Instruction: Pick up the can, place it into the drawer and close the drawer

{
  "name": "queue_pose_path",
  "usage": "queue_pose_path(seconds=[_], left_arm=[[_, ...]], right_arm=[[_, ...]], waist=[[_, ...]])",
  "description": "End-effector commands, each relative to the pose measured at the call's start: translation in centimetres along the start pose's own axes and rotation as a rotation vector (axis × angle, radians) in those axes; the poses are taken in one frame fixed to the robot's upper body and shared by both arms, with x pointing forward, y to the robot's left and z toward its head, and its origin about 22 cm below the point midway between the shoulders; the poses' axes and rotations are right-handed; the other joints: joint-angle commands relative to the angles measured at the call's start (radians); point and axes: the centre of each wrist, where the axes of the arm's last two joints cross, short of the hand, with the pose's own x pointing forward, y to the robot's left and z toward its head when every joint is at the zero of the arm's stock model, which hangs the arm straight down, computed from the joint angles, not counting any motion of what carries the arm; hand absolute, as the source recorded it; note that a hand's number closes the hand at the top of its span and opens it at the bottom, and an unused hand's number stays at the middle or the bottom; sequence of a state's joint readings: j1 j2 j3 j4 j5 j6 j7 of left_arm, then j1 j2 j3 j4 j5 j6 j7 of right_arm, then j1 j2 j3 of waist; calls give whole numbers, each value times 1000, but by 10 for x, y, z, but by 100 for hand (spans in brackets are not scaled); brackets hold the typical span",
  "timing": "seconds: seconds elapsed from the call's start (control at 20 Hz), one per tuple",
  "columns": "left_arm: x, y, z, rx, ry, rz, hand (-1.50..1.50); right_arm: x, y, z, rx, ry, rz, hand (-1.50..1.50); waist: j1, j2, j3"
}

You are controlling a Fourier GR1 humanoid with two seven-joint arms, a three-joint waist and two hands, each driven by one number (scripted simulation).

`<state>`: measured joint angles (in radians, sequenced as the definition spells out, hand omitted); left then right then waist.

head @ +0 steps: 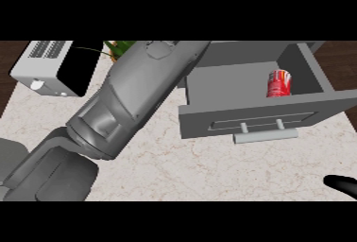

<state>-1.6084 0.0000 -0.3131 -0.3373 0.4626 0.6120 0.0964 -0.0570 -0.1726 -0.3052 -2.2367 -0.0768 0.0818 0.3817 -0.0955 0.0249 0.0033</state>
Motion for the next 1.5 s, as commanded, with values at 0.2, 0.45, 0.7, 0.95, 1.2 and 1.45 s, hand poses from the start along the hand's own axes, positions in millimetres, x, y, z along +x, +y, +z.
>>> queue_pose_path(seconds=[0.2,0.45,0.7,0.95,1.2,1.45], left_arm=[[6,-2,-1,53,8,29,-150],[-1,1,-1,41,10,94,-150],[4,0,-1,29,4,152,-150],[15,-2,-2,40,-13,137,-150],[5,3,-5,50,-32,95,-150],[5,2,-5,33,-19,77,-150]], right_arm=[[9,14,-6,83,-124,112,-150],[11,10,-25,140,-155,328,-150],[-3,32,-42,166,-180,480,-150],[-17,58,-62,203,-208,653,-150],[-51,92,-72,252,-210,748,-150],[-82,118,-98,293,-203,878,-150]], waist=[[-17,7,1],[0,8,0],[29,6,-1],[57,2,-1],[71,4,-1],[89,-4,-1]])
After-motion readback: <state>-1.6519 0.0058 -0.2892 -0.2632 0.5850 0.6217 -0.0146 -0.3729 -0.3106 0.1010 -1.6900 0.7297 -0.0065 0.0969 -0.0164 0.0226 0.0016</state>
